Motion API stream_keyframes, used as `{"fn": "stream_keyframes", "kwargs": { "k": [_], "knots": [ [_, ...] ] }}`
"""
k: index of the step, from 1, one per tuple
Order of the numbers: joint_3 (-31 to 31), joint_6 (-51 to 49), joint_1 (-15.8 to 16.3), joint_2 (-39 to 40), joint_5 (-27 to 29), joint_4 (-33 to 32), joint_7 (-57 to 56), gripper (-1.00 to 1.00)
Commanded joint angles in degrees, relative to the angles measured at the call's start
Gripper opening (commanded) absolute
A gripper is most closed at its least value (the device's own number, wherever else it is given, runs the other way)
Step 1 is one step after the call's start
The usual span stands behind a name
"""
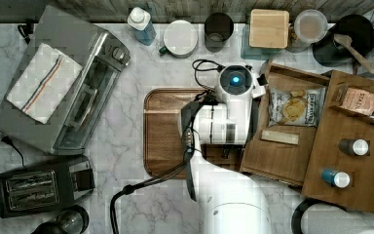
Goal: Open the drawer.
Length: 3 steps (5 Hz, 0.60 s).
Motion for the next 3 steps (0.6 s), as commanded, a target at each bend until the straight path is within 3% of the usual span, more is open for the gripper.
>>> {"fn": "stream_keyframes", "kwargs": {
  "k": [1,3],
  "knots": [
    [7.0,6.6,5.1,-2.2,5.5,0.5,4.3,1.0],
    [6.7,6.6,5.4,-2.2,5.7,0.5,4.2,1.0]
  ]
}}
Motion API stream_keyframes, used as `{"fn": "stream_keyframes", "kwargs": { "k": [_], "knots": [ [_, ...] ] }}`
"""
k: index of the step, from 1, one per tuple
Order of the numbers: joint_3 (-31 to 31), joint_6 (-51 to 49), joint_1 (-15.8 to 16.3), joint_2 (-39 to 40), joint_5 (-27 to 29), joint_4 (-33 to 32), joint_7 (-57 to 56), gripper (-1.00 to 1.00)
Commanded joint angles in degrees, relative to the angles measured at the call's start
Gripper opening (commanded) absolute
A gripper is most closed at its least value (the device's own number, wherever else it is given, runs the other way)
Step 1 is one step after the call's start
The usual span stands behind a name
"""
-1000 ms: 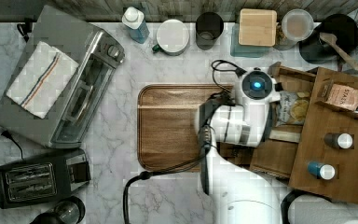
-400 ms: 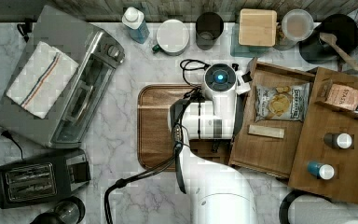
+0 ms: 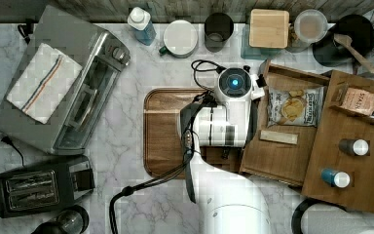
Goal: Open the drawer.
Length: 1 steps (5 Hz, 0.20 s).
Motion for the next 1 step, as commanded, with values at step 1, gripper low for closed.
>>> {"fn": "stream_keyframes", "kwargs": {
  "k": [1],
  "knots": [
    [6.9,5.1,5.6,-1.7,5.0,1.6,3.6,1.0]
  ]
}}
